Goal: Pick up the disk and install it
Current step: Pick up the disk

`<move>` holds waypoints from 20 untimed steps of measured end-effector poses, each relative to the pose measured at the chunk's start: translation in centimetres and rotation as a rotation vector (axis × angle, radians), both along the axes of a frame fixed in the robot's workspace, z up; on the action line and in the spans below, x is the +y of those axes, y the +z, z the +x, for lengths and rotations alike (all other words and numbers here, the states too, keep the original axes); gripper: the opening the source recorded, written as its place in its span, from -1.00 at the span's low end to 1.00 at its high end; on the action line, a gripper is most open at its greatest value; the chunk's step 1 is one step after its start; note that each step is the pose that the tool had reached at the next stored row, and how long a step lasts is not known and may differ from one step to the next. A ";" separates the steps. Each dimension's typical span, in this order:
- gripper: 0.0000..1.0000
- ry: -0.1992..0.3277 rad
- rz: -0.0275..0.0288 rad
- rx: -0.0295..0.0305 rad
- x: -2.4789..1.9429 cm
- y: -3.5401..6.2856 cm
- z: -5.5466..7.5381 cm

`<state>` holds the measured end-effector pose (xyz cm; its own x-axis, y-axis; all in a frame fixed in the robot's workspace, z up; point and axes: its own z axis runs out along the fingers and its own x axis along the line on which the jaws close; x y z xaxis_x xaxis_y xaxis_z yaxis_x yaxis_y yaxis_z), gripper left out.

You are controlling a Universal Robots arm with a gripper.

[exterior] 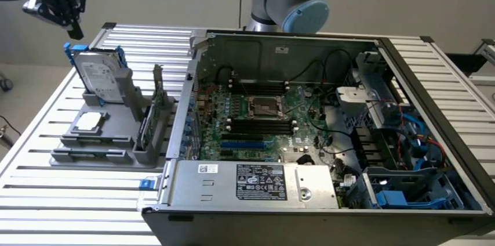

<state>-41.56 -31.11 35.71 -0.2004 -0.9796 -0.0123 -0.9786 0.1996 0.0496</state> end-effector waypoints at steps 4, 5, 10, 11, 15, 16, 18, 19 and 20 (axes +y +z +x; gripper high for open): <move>-0.79 0.042 0.0065 -0.0001 0.07 -0.01 0.0; -0.79 0.052 0.0076 -0.0002 0.09 -0.01 0.0; -0.79 0.099 0.0132 0.0002 0.18 -0.03 0.0; -0.79 0.110 0.0152 0.0001 0.20 -0.04 0.0; -0.79 0.140 0.0187 0.0000 0.34 -0.06 0.0; -0.79 0.147 0.0190 0.0001 0.39 -0.07 0.0; -0.79 0.156 0.0193 0.0000 0.52 -0.09 -0.1; -0.79 0.158 0.0195 0.0000 0.63 -0.11 -0.2; -0.79 0.160 0.0195 0.0002 0.78 -0.12 -0.4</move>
